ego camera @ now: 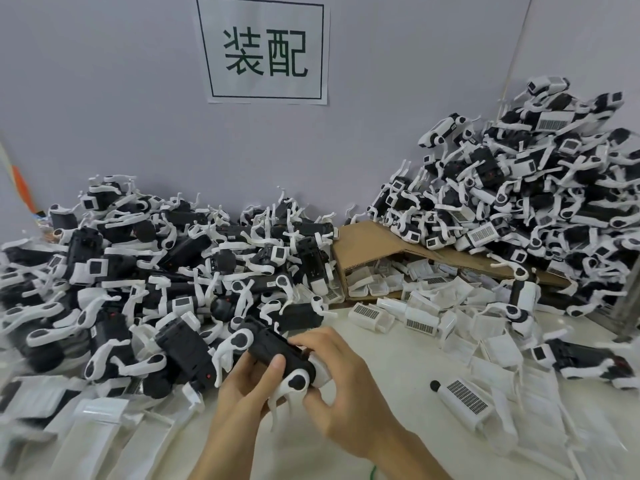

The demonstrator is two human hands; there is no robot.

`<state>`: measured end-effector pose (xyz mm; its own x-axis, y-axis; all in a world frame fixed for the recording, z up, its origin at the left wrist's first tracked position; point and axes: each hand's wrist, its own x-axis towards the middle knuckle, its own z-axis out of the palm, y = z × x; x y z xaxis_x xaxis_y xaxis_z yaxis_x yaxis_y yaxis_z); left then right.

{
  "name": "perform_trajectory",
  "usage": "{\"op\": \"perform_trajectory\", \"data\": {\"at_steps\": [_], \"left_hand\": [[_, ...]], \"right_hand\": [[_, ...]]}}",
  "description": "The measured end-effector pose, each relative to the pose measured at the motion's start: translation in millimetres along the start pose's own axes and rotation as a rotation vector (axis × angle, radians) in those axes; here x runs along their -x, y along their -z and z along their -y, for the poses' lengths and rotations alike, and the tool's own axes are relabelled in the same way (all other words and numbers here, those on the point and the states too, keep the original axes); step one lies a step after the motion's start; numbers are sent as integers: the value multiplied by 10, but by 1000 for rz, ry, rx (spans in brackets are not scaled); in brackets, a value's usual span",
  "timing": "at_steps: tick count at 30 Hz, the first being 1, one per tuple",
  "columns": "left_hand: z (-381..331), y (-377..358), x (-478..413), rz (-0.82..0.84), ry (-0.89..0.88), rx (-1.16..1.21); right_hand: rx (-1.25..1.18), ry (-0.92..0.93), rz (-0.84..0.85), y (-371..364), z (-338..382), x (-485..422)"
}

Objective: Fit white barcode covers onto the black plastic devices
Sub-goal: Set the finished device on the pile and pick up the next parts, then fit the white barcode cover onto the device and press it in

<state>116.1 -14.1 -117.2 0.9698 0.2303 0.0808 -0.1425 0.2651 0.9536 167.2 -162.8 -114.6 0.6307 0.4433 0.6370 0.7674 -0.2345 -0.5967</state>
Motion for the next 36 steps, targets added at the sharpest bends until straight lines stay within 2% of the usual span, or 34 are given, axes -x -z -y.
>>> {"op": "perform_trajectory", "data": {"at_steps": [5,8,12,14,17,20,24,28,32,34,36], "left_hand": [[-39,-15,37,-5,-40,-3],[-41,-12,24,-70,-41,20],[-73,-5,18,-79,-63,-6],[-86,-13,28,-58,-76,-18],[-97,-35,48,-52,-89,-67],[-70,-48,32,-80,-57,-138],[-23,-18,-39,-153,6,-146],[58,13,-179,-192,102,-100],[71,-30,-331,-174,172,50],[60,-5,-256,-183,178,13],[39,33,-136,-172,134,-34]], "right_hand": [[51,-55,81,11,-95,-9],[223,-141,73,56,-243,-37],[538,-460,21,234,-545,-40],[602,-599,12,354,-679,-38],[599,-687,81,460,-824,-8],[646,-709,147,433,-881,16],[659,-688,23,424,-852,-28],[658,-727,6,446,-806,-49],[676,-727,5,448,-764,-70],[627,-704,-62,451,-737,-86],[459,-646,-179,454,-723,-90]]}}
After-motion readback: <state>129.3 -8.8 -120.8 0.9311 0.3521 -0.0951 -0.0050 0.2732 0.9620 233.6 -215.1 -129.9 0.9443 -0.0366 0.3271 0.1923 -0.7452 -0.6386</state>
